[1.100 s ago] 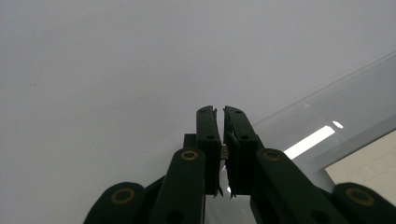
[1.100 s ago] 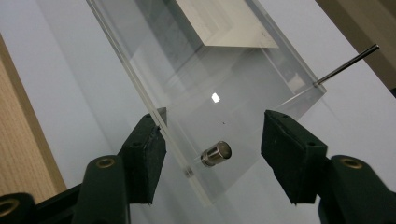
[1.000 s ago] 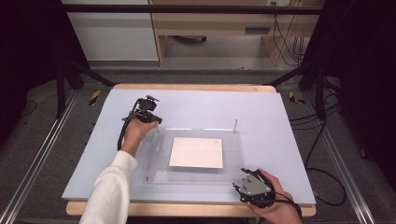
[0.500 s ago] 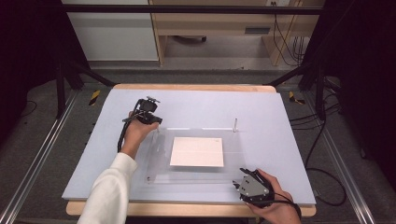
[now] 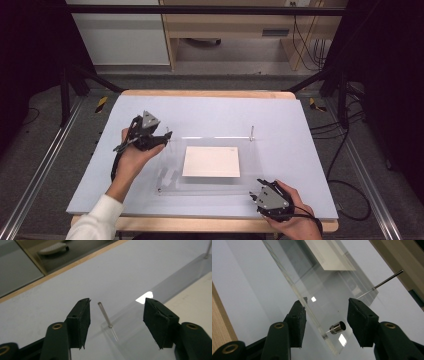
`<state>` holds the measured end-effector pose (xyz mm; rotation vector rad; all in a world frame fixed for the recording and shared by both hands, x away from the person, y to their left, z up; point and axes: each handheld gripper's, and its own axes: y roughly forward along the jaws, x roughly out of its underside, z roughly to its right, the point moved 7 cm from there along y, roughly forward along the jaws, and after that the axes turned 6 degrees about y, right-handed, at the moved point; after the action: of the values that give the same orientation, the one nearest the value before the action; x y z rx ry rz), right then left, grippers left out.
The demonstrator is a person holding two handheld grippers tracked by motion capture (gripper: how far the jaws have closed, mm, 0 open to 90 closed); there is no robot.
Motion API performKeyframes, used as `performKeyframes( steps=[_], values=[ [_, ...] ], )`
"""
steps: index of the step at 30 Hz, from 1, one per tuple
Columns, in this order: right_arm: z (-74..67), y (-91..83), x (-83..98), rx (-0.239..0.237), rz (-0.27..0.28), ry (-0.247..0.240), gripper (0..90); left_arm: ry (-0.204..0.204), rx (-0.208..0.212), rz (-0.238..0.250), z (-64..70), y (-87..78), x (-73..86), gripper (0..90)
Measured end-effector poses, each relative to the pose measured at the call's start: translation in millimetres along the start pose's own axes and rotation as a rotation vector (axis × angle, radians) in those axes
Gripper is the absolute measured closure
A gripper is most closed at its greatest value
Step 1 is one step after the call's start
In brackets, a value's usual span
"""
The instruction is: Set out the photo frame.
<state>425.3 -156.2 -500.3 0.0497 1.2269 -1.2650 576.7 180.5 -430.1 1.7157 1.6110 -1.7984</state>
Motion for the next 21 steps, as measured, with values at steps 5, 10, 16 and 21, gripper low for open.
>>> performKeyframes(
  steps=[5, 10, 16, 21],
  values=[
    [2.3, -2.5, -3.1, 0.019, 0.011, 0.019, 51.4, 0.039, 0.025, 0.038, 10.8, -21.6, 22.9, 30.0],
    [5.7, -6.0, -8.1, 0.037, 0.029, 0.032, 53.2, 0.005, 0.046, 0.107, 9.4, -45.2, 16.0, 19.5],
    [8.6, -8.1, -11.6, 0.042, 0.043, 0.055, 53.6, 0.041, 0.089, 0.124, 21.0, -60.3, 8.9, 12.2],
    [11.7, -9.7, -15.0, 0.039, 0.047, 0.075, 53.6, 0.061, 0.113, 0.145, 28.8, -69.6, 0.7, 11.6]
  ],
)
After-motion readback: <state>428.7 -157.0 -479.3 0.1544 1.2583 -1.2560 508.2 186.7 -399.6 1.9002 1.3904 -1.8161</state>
